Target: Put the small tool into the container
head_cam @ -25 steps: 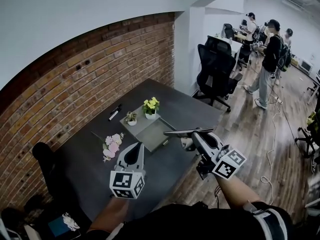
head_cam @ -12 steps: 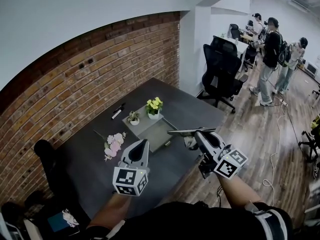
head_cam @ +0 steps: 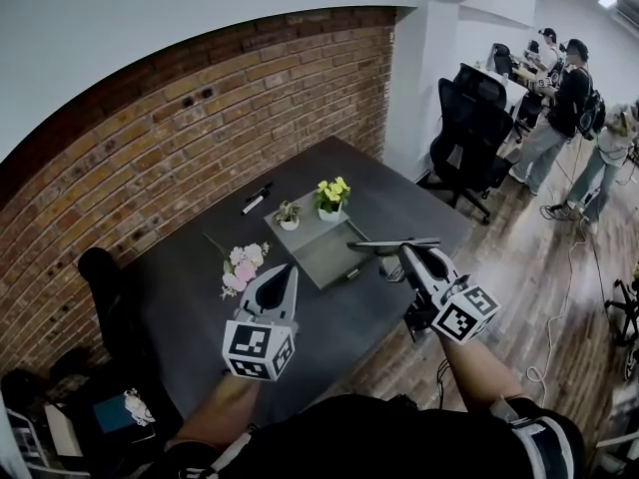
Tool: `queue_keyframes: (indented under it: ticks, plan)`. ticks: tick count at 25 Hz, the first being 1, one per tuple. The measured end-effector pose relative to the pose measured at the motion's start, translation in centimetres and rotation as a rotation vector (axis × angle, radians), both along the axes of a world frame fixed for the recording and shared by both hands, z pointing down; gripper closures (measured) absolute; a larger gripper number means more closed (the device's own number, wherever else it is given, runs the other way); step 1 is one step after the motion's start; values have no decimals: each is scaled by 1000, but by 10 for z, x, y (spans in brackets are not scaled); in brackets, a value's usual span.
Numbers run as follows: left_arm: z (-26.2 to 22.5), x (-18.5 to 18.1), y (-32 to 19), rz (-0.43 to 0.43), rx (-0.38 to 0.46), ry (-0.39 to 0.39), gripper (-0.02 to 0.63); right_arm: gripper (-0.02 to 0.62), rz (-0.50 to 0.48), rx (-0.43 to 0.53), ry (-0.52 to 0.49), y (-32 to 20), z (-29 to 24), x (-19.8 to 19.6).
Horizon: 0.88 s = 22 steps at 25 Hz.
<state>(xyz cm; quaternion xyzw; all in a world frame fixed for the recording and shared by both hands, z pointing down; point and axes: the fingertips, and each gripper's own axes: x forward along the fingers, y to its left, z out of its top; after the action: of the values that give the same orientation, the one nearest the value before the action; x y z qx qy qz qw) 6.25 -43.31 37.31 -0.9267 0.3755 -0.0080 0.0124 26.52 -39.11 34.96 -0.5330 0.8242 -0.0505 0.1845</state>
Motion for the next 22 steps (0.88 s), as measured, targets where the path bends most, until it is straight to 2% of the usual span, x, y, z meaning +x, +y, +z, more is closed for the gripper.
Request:
queue_keyframes:
  ticks: [9,22]
  plan:
    - [12,-7,-19,-33,-31,4,597,509,11,-85,62,-61,39,-5]
    - [30,-27,-53,-110,-71,-11,597,509,0,-262,162,-160,126,-20]
